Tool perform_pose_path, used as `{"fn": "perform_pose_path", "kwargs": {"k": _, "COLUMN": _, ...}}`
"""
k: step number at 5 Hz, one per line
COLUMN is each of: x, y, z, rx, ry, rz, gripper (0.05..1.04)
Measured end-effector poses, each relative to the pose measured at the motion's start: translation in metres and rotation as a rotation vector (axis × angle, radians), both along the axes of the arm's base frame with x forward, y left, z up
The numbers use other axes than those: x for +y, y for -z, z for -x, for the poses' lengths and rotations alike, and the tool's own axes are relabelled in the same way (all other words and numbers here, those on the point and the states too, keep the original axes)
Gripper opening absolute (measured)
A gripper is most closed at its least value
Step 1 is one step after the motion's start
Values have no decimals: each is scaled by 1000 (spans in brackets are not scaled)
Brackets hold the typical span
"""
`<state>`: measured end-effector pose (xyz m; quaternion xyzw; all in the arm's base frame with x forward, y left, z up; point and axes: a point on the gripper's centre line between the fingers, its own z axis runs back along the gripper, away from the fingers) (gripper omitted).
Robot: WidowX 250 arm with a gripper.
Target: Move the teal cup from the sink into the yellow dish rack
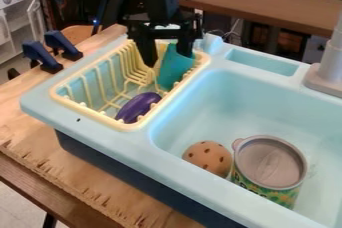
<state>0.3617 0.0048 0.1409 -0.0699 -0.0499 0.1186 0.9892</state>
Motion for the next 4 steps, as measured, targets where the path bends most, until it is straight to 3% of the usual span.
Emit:
{"fn": "perform_pose_path", "kwargs": {"k": 1, "x": 2, "y": -4, "z": 0, "rx": -15, "ry": 9, "rz": 4, "gripper": 1001}}
{"fn": "perform_pose_path", "kwargs": {"k": 2, "x": 5, "y": -24, "z": 2, "rx": -77, "ry": 6, "rz": 18, "gripper": 1001}}
{"fn": "perform_pose_path", "kwargs": {"k": 4, "x": 9, "y": -29, "z": 3, "rx": -94, "ry": 16, "rz": 35, "gripper": 1001}}
